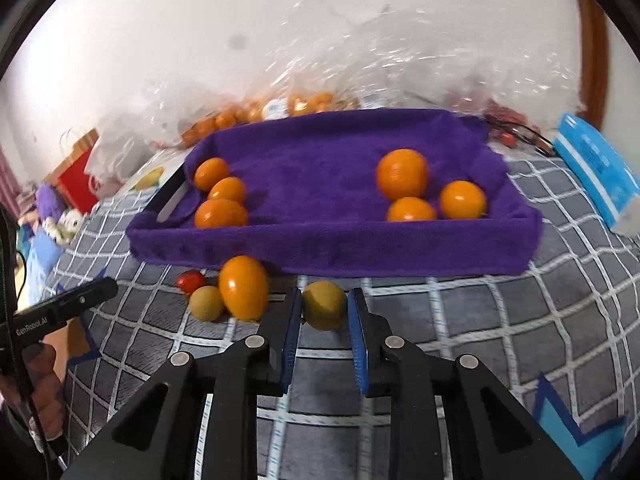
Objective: Organize fruits
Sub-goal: 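Grasp a yellow round fruit with the right tool while the left tool approaches the row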
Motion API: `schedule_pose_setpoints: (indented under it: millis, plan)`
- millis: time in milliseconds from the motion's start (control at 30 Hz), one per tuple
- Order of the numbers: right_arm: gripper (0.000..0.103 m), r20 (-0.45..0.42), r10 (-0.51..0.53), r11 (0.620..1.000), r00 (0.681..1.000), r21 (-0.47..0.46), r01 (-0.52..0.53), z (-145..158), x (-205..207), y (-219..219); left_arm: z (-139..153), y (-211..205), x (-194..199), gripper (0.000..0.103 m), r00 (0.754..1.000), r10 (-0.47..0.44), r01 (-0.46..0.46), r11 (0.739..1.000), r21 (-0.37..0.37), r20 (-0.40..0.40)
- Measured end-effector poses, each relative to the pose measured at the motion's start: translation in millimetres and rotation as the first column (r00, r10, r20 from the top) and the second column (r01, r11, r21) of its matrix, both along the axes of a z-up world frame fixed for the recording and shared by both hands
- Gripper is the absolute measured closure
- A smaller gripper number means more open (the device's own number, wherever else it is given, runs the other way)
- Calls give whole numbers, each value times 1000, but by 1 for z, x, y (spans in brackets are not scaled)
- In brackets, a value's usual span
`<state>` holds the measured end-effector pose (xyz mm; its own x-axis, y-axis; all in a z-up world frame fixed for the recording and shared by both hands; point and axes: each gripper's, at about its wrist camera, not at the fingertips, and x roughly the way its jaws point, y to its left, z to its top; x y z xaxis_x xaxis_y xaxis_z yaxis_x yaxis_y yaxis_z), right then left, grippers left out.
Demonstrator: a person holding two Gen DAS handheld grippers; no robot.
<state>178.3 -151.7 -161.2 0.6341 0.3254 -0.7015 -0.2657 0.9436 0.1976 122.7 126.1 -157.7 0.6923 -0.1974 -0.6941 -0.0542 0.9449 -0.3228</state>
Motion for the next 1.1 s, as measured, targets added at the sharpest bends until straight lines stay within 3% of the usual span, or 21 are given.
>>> schedule_pose_setpoints:
  millis: [233, 533, 633, 800, 933, 1100]
  plan:
    - [76, -34, 17, 996, 999, -87, -20, -10, 10, 18, 0, -2, 0, 51, 1000, -3, 3, 1000, 5, -5]
    - [76, 55, -47, 999, 997, -24, 48, 4, -8, -4, 6, -12, -3, 52, 1000, -16, 16, 1000, 15, -8]
    - [76, 68, -59, 998, 996, -30, 61, 7, -10, -6, 17, -30, -4, 51, 996, -93, 94, 994, -58, 11]
    - [76, 93, -73, 995, 993, -62, 79, 15, -22, -14, 26, -68, 14, 52, 988, -155, 155, 988, -4, 13]
    - [76, 128, -71, 989, 989, -120, 87, 12, -35, -22, 17, -77, 29, 65, 989, -149, 149, 989, -23, -17]
    - [76, 113, -78, 997, 991, -18, 80, 10, -39, -39, 9, -79, 36, 66, 991, -130, 129, 991, -42, -31]
